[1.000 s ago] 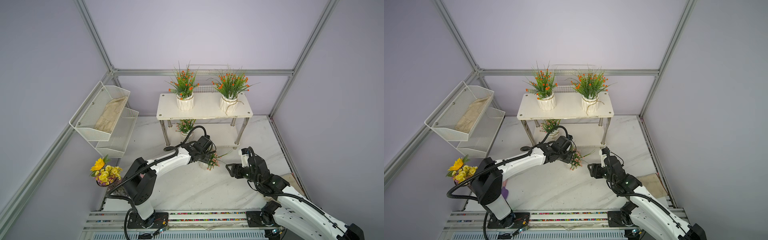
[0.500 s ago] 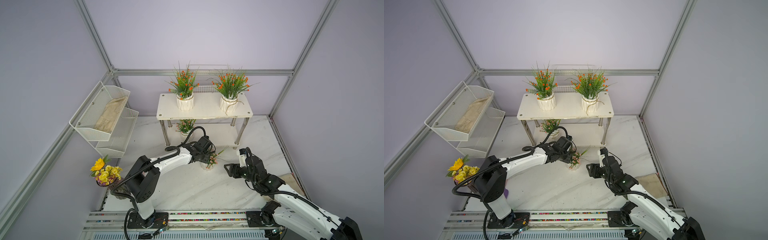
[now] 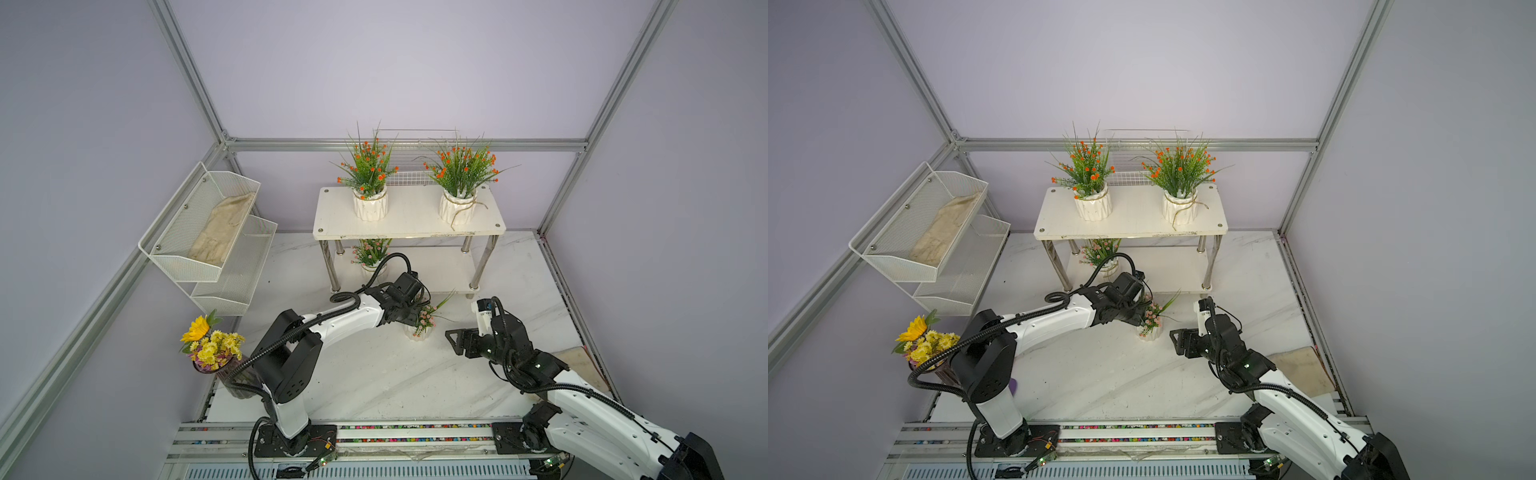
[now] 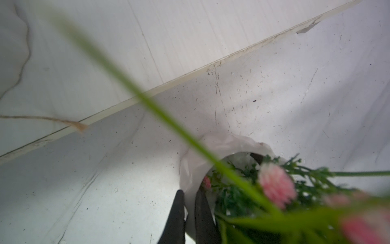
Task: Place the baby's breath potted plants on the rack by color
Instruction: Pick up the baby's breath potted plant from the center of the board.
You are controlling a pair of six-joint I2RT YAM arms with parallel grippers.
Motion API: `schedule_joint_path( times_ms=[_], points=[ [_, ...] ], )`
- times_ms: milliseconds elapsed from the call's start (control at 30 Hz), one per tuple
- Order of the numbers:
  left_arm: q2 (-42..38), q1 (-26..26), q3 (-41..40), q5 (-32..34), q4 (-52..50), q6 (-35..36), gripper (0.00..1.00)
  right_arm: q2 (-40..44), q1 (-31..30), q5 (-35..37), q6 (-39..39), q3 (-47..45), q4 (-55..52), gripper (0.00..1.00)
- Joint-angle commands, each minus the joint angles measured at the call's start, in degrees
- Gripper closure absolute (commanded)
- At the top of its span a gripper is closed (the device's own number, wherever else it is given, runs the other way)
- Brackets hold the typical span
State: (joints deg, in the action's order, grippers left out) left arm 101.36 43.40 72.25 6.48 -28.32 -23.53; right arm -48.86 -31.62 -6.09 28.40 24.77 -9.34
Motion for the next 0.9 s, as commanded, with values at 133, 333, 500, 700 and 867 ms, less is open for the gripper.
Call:
schedule_joint_path(
  times_ms=[133, 333, 500, 700, 867],
  points=[
    [-1.96, -3.22, -2.72, -6.09, -0.14, -0.18, 1.00, -0.74, -2.69, 1.57, -0.36, -0.10, 3.45, 0.21],
    [-4.80, -4.95, -3.41, -8.52, -0.31, 0.39, 1.00, -4.05, -10.89, 9.28, -1.06, 1.31, 4.28, 0.21],
    [-6.39, -5.47, -3.74, -10.42, -0.46, 0.65, 1.00, -6.95, -15.23, 13.63, -1.42, 1.06, 8.00, 0.21],
    [-7.80, -5.52, -2.87, -11.22, -2.09, 1.29, 1.00, -12.43, -20.31, 20.42, -3.01, 3.56, 9.80, 0.21],
    [-8.88, -5.60, -2.78, -11.92, -2.18, 1.29, 1.00, -16.30, -24.36, 26.43, -6.80, 4.89, 13.95, 0.21]
  ],
)
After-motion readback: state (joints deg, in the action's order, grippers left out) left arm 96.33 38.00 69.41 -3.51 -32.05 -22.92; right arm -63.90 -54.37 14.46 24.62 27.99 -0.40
